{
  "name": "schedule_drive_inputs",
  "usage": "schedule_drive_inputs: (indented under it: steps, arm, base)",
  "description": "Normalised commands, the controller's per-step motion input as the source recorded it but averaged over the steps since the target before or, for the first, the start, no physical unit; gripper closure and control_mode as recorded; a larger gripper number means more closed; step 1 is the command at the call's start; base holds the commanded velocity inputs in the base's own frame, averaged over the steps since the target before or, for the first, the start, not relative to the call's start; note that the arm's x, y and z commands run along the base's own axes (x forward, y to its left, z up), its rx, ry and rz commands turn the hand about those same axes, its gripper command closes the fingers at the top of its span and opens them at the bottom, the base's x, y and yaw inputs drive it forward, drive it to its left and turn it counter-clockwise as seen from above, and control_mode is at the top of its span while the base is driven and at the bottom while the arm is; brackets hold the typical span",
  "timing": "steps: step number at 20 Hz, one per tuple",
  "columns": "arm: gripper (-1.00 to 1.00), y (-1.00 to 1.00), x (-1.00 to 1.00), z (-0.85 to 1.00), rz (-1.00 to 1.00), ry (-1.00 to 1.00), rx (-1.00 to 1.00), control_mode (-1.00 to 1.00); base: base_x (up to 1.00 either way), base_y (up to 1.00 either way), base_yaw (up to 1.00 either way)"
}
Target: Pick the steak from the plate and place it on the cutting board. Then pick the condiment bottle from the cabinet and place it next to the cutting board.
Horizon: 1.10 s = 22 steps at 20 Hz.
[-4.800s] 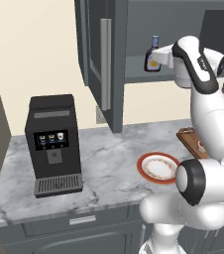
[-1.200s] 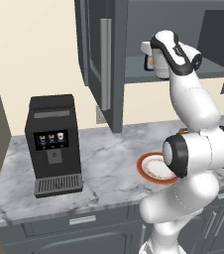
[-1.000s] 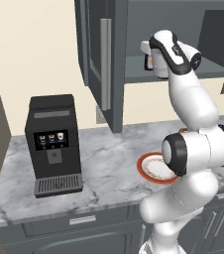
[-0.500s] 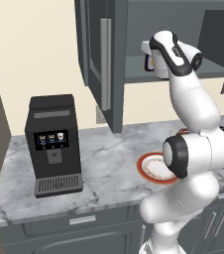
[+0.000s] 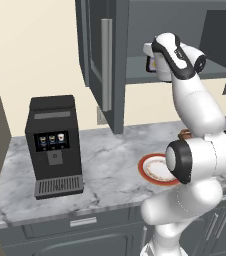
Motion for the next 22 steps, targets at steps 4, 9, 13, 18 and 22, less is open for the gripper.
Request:
schedule_drive_inputs:
  steps: [4, 9, 13, 18, 22]
  arm:
    - [1.0, 0.0, 0.02, -0.01, 0.0, 0.11, 0.0, -1.0]
    - [1.0, 0.0, 0.02, 0.0, 0.0, 0.11, 0.0, -1.0]
    - [1.0, 0.0, 0.1, 0.0, 0.0, 0.06, 0.04, -1.0]
    - [1.0, 0.0, 0.0, 0.01, 0.0, 0.01, 0.03, -1.0]
    - [1.0, 0.0, -0.09, 0.0, 0.0, 0.0, 0.03, -1.0]
  base:
    - [0.0, 0.0, 0.0]
    - [0.0, 0.0, 0.0]
    - [0.0, 0.0, 0.0]
    - [0.0, 0.0, 0.0]
    - [0.0, 0.0, 0.0]
